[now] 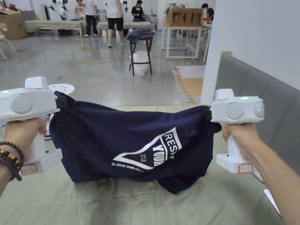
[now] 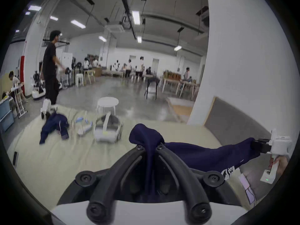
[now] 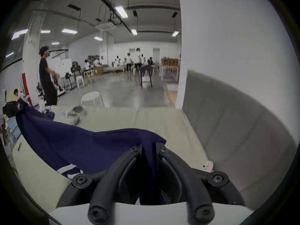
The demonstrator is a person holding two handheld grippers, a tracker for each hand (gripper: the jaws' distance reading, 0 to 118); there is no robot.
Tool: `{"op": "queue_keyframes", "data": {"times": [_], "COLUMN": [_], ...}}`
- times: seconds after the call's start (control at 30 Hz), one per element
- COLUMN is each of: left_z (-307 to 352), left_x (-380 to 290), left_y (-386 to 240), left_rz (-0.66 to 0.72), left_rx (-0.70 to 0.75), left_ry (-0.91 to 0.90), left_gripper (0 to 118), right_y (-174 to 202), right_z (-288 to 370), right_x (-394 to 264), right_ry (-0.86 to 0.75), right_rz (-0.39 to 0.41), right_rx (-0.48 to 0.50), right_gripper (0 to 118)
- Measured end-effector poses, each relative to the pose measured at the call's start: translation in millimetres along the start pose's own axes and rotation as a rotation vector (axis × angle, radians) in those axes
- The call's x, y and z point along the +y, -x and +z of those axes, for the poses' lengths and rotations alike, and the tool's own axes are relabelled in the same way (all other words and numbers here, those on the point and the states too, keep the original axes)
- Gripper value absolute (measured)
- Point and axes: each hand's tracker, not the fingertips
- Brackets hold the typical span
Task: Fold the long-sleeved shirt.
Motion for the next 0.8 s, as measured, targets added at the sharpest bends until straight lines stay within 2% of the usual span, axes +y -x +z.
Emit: {"op": "queue_keyframes", "data": {"times": [0.1,0.17,0.27,0.33,0.5,0.6,0.67,0.7,0.73,0.77,0.8], "left_z": [11.3,39.4,92.5,129.3,168.6,161.6,154.7,152.5,152.2,155.8,155.9], "left_x": [-34.0,-52.7,-82.0,-117.2,-225.8,-287.1,-315.0,-320.0,-320.9,-321.0,-315.5], "left_y": [9.4,12.5,13.7,13.4,27.5,33.2,38.3,42.1,47.0,50.4,53.7], "left_rz": [0.046,0.051,-0.044,-0.111,-0.102,-0.117,-0.123,-0.11,-0.079,-0.049,-0.024], "left_rx": [-0.007,-0.023,0.004,0.022,0.055,0.056,0.074,0.086,0.085,0.077,0.075], "left_ry": [0.04,0.015,0.007,0.033,0.265,0.443,0.524,0.532,0.538,0.557,0.575], "left_gripper": [10,10,10,10,10,10,12,17,42,77,104], "right_y": [-4.0,-4.3,-7.1,-8.1,-7.0,-1.9,0.6,9.6,10.6,10.6,10.3], "right_z": [7.2,48.4,109.3,133.9,162.0,137.8,124.3,138.3,139.4,144.4,151.4], "right_x": [-32.0,-42.9,-78.1,-108.9,-221.0,-292.1,-321.3,-321.2,-321.5,-315.6,-308.1], "right_ry": [0.019,-0.052,-0.083,-0.046,0.233,0.46,0.541,0.552,0.554,0.54,0.514], "right_rz": [-0.008,-0.004,0.057,0.074,0.033,0.03,0.034,0.035,0.033,0.03,0.016], "right_rx": [0.025,0.042,0.065,0.076,0.135,0.126,0.116,0.098,0.101,0.103,0.097], "right_gripper": [13,13,13,13,13,13,12,12,17,36,69]}}
